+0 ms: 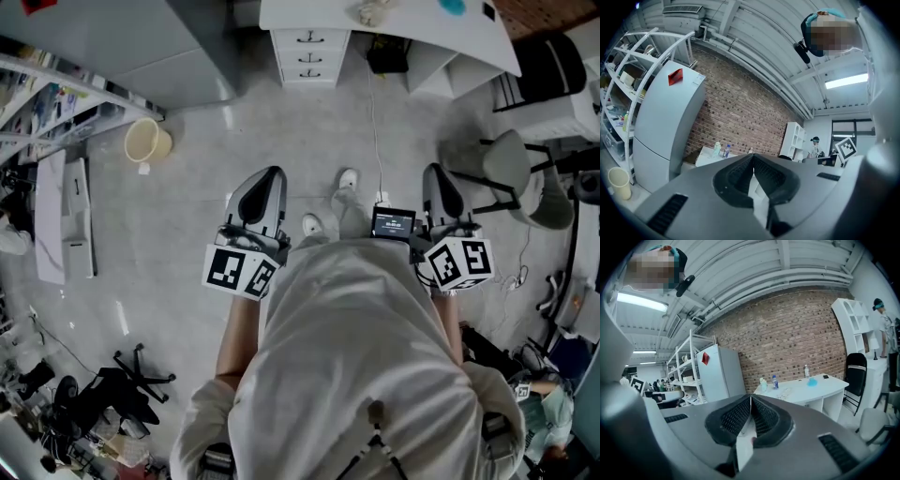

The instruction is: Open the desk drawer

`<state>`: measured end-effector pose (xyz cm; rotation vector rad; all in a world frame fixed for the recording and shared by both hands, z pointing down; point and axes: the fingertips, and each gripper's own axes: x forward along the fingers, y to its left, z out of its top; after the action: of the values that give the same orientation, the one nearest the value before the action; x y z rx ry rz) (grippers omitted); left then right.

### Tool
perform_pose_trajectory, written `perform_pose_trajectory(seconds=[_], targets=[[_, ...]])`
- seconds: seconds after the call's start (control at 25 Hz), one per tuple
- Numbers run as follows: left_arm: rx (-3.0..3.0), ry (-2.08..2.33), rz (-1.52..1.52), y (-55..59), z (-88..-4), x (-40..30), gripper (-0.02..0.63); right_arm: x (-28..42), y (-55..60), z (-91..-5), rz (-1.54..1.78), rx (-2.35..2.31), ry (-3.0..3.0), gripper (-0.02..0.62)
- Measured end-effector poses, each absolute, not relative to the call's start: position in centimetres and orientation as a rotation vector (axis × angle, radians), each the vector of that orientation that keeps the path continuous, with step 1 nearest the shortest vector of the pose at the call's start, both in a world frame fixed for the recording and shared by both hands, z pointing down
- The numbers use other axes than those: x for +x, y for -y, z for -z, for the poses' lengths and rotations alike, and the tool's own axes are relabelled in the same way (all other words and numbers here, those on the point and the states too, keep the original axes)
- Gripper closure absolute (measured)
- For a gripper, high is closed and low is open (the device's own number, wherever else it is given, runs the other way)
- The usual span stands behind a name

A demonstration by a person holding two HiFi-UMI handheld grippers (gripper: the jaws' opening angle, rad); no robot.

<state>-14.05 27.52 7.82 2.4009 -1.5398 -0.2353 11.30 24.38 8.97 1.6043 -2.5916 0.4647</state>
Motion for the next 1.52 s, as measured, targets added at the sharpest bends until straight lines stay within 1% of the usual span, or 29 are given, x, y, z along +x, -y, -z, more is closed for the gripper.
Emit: perform_pose_trajectory(seconds=[0.48, 0.88, 1.12, 1.32, 1.52], targets=[[2.354, 1.646, 0.145, -19.1, -8.6, -14.9, 0.597, 10.3, -13.4, -11.0, -0.552, 1.527, 2.637, 0.568], [2.356, 1.714, 0.11, -8.1, -7.5, -11.7, 0.597, 11.8, -1.1, -11.2, -0.556, 1.408, 2.701, 0.568], [2.318, 1.776, 0.092, -3.2, -8.1, -10.0, 0.597, 13.1, 5.0, -11.4, -0.541, 1.332, 2.746, 0.568], [2.29, 1.798, 0.061, -0.5, -8.7, -9.2, 0.597, 13.9, 8.4, -11.9, -0.55, 1.304, 2.755, 0.568], [2.296, 1.789, -0.025, 2.4, -10.1, -9.4, 0.597, 12.7, 10.5, -13.1, -0.574, 1.287, 2.759, 0.568]])
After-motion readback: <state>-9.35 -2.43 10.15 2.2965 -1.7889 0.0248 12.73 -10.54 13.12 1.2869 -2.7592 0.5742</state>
